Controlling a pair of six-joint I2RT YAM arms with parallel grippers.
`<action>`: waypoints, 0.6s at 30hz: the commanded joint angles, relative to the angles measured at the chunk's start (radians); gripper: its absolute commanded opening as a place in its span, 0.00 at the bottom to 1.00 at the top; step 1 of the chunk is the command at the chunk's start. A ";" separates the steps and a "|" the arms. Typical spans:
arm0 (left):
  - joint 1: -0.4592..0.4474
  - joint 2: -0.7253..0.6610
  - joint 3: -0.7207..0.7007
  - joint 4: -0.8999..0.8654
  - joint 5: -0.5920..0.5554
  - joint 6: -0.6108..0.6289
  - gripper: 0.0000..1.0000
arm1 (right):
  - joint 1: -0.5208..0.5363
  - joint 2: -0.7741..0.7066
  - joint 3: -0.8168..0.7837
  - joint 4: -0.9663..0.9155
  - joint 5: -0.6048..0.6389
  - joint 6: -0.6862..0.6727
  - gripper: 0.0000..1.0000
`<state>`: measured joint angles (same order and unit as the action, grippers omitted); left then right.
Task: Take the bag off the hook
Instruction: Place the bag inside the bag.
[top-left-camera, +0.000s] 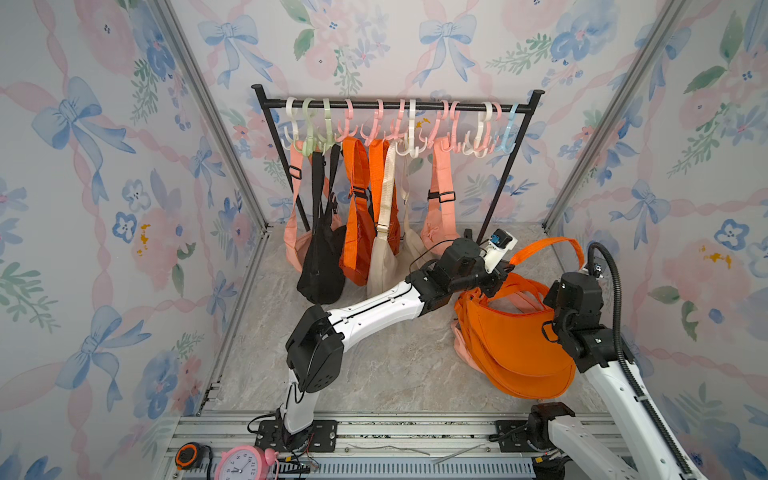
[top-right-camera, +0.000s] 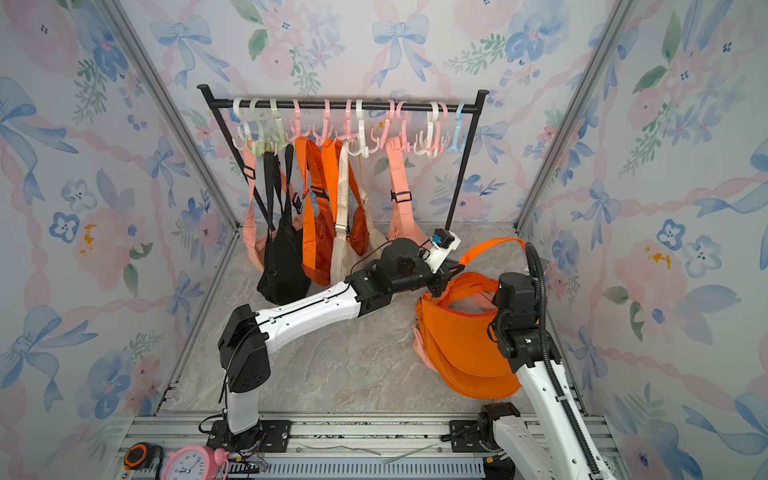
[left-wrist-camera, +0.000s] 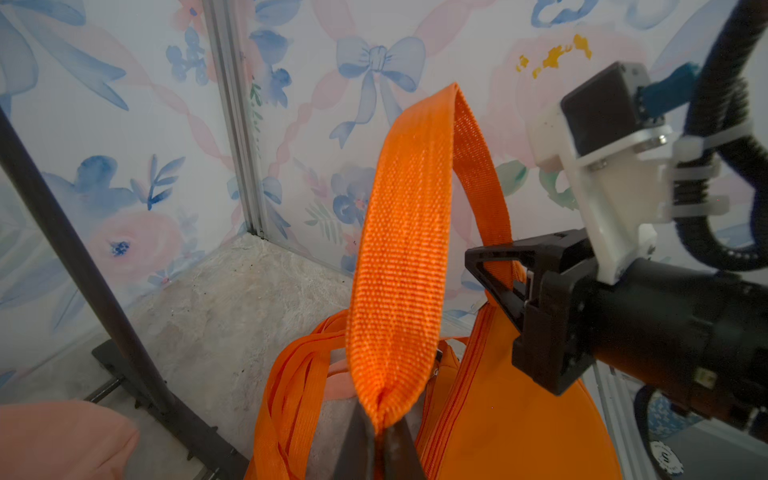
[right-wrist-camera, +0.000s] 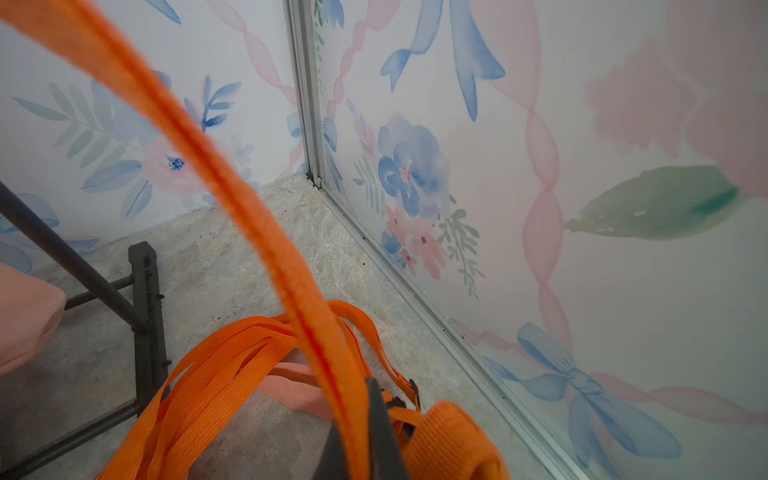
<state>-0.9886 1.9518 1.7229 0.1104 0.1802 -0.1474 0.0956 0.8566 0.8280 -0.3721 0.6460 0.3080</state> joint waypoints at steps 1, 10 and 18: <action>0.012 0.037 -0.006 0.051 0.000 -0.032 0.00 | -0.030 0.069 -0.024 0.107 -0.098 0.077 0.00; 0.049 0.123 0.004 0.064 -0.024 -0.032 0.00 | -0.109 0.210 -0.088 0.220 -0.182 0.123 0.02; 0.079 0.201 0.017 0.062 -0.024 -0.056 0.00 | -0.152 0.303 -0.118 0.279 -0.256 0.139 0.12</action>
<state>-0.9195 2.1197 1.7237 0.1566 0.1650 -0.1852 -0.0410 1.1339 0.7284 -0.1375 0.4355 0.4259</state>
